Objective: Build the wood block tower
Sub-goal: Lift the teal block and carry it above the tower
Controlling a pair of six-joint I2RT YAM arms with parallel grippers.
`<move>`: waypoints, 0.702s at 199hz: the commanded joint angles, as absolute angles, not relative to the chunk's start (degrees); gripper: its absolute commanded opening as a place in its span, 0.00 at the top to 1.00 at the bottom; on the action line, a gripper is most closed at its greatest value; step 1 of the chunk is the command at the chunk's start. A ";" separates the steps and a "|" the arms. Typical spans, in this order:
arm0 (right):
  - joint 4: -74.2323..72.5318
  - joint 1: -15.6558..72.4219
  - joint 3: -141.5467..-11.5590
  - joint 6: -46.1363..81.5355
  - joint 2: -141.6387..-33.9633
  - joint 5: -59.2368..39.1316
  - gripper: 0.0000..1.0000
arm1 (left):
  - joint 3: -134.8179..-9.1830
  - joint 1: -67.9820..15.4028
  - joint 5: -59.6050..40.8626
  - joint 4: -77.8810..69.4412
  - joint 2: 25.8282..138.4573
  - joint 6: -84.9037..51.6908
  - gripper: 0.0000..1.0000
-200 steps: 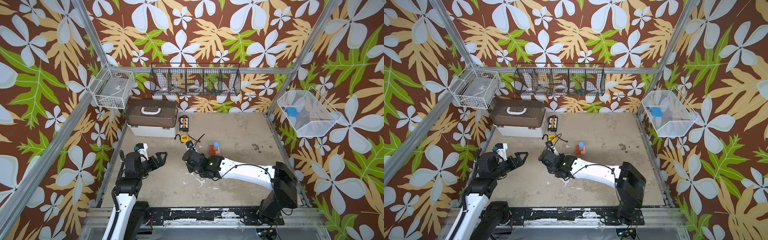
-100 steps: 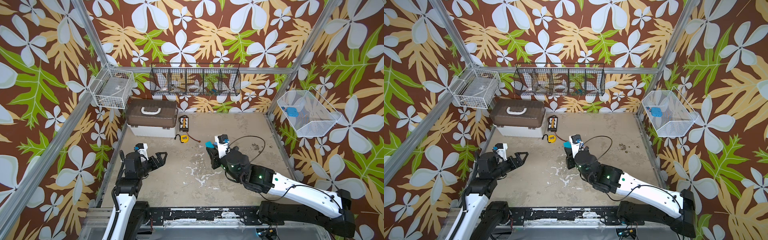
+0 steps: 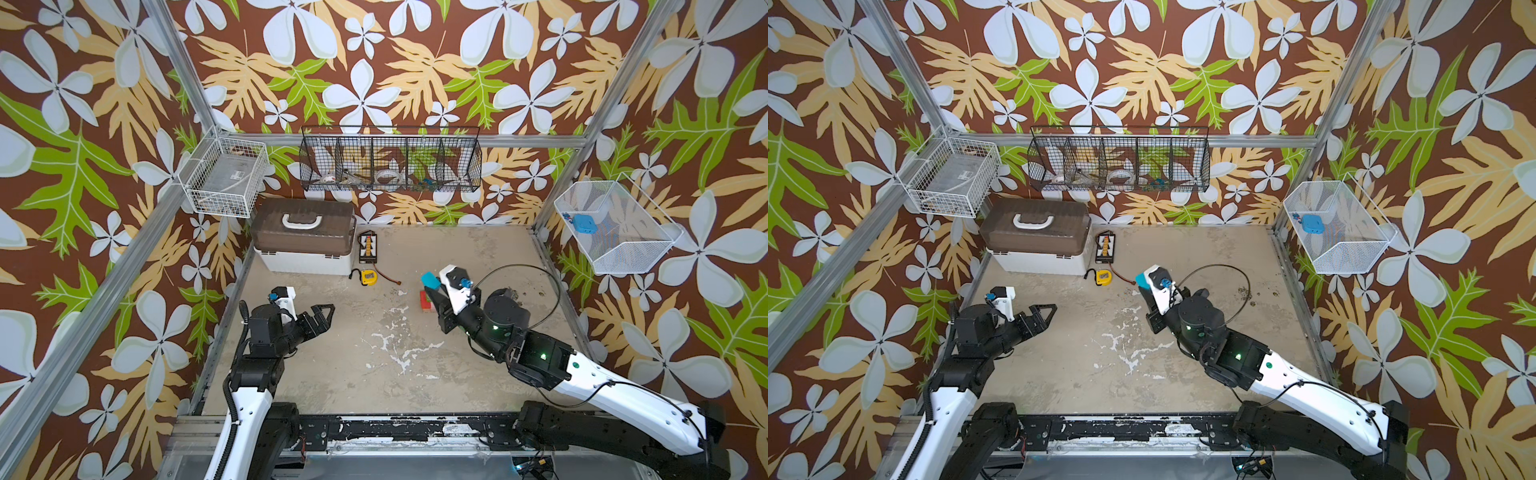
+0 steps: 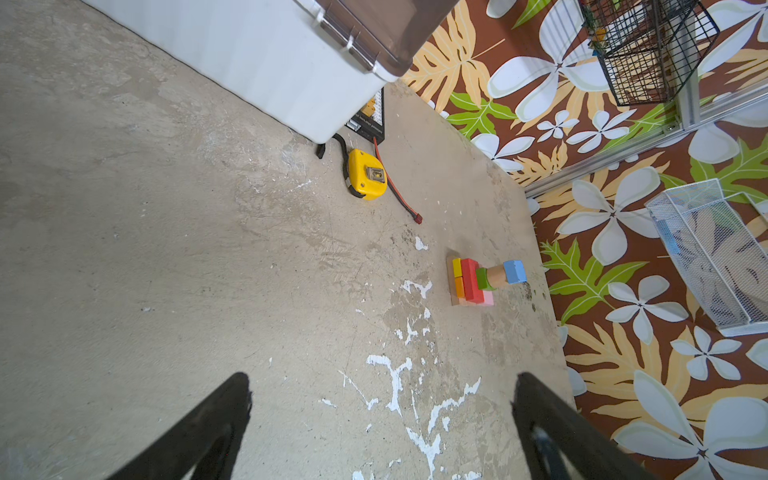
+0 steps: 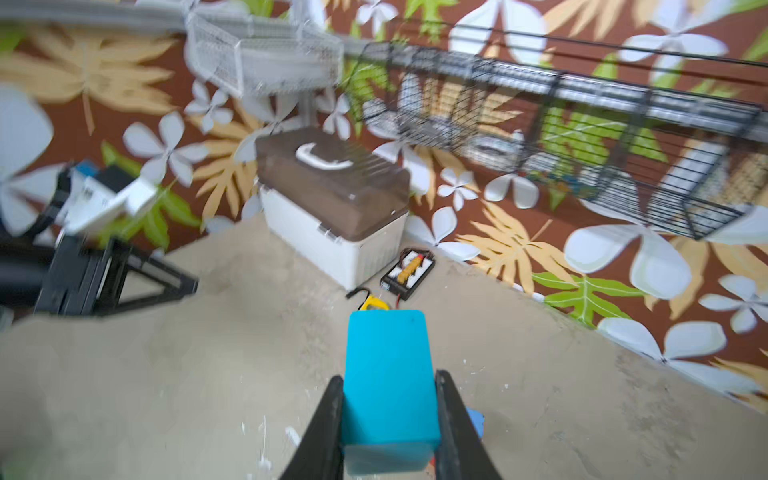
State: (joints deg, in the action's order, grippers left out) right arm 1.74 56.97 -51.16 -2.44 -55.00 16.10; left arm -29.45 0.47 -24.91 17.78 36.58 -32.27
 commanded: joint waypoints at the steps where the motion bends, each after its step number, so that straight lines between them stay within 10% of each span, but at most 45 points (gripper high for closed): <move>1: -1.91 56.62 -51.59 -15.47 -56.70 7.10 1.00 | -29.36 0.48 -25.75 16.35 36.53 -31.66 0.00; 53: 29.19 39.94 -76.11 -27.62 -75.01 -17.74 1.00 | -29.33 0.44 -25.86 16.27 36.32 -31.67 0.00; 140: 62.04 30.59 -96.08 -58.85 -94.13 -16.85 1.00 | -28.50 -0.93 -30.54 14.29 36.09 -31.97 0.00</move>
State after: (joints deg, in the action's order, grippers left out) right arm 49.93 30.68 -94.50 -49.28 -91.72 -15.75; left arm -28.91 0.12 -27.22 16.53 36.05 -32.25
